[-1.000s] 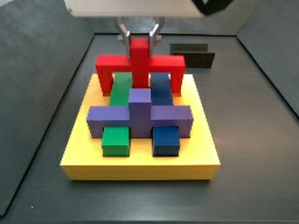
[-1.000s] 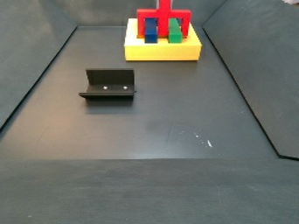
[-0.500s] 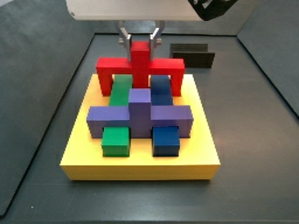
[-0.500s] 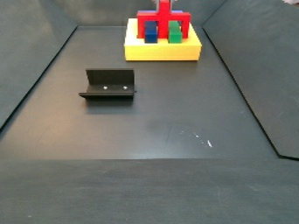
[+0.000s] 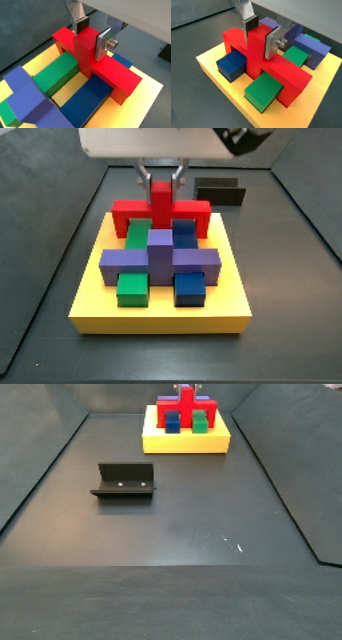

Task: Pick up the red object. Move up. Place the red object on the fixture. Regrasp the red object. Move to above the board. Insert the red object.
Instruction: Insert the red object.

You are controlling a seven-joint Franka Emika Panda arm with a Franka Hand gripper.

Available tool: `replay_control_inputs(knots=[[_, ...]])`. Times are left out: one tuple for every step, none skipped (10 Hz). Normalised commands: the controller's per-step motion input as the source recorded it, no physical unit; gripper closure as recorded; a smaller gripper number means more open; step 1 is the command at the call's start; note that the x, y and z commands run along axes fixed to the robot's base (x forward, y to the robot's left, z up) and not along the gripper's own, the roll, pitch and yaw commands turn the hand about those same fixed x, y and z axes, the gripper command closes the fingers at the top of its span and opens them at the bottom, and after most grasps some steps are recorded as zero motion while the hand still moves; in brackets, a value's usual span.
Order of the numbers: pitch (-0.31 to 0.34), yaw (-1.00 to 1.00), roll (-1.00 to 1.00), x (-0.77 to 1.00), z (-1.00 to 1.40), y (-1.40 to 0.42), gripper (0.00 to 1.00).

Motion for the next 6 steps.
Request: replay_control_inputs(knots=[[0.0, 0.0, -0.28, 0.0, -0.24, 0.0, 1.0], [-0.026, 0.0, -0.07, 0.0, -0.29, 0.06, 1.0], [-0.037, 0.0, 0.0, 0.0, -0.49, 0.0, 1.0], [-0.021, 0.0, 0.0, 0.0, -0.58, 0.0, 1.0], [0.0, 0.0, 0.0, 0.0, -0.21, 0.0, 1.0], [0.0, 0.0, 0.0, 0.0, 0.0, 0.0, 1.0]])
